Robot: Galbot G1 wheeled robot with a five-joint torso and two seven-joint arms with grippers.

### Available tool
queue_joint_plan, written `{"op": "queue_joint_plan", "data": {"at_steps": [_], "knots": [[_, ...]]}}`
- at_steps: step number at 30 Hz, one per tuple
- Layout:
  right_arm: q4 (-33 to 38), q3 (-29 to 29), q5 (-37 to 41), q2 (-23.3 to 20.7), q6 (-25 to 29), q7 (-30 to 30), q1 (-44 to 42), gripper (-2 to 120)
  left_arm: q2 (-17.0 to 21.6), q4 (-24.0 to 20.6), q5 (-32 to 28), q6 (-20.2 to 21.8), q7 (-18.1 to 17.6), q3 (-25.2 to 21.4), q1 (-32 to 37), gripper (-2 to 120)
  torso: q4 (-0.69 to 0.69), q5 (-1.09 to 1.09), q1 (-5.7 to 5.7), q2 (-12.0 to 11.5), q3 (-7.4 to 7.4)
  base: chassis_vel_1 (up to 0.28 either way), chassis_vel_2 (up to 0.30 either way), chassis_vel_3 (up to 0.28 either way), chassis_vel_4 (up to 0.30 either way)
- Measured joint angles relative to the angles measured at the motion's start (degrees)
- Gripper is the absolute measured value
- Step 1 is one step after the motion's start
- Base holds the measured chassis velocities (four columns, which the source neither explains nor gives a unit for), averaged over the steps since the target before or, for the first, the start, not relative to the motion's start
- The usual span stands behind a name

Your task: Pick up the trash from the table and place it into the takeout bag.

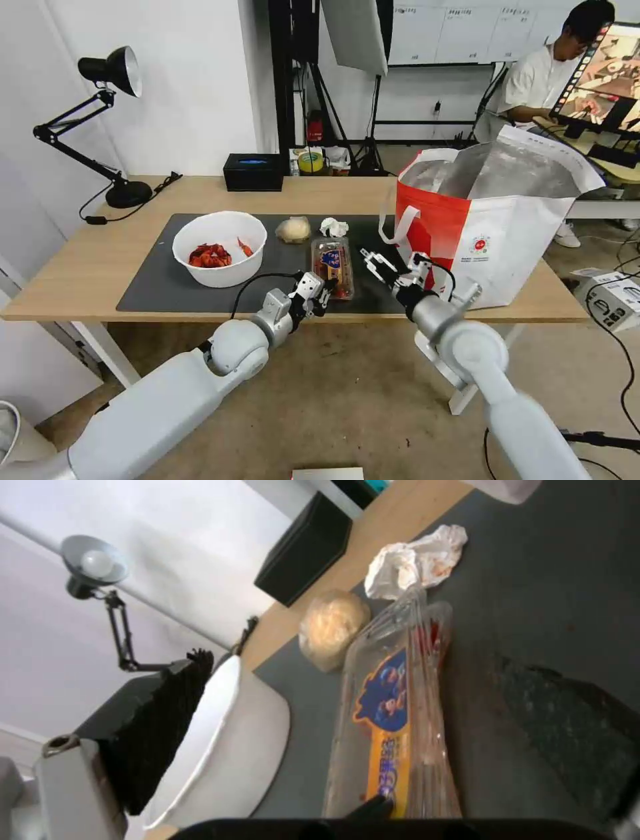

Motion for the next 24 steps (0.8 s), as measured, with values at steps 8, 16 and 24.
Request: {"op": "queue_joint_plan", "data": {"at_steps": [8,16,24], "knots": [[-2.11,-1.95,1.55,0.58,-4.14,6.2,4.07,100,-0.48,0.54,-0.15,-0.29,-0.16,0.17,-0.05,0,0.0,0.0,0.0,0.0,0.0,0.0,0.0,0.0,0.0],[-4.49,-3.5,3.84,0.83,-8.04,8.67,7.32,100,-0.08,0.56,-0.27,-0.86,-0.26,0.42,-0.11,0,-0.01,0.0,0.0,0.0,0.0,0.0,0.0,0.0,0.0],[-6.89,-5.01,4.15,1.84,-9.24,9.66,9.7,100,0.3,0.4,-0.43,-1.11,-0.33,0.42,0.0,0,-0.01,0.0,0.0,0.0,0.0,0.0,0.0,0.0,0.0]]}}
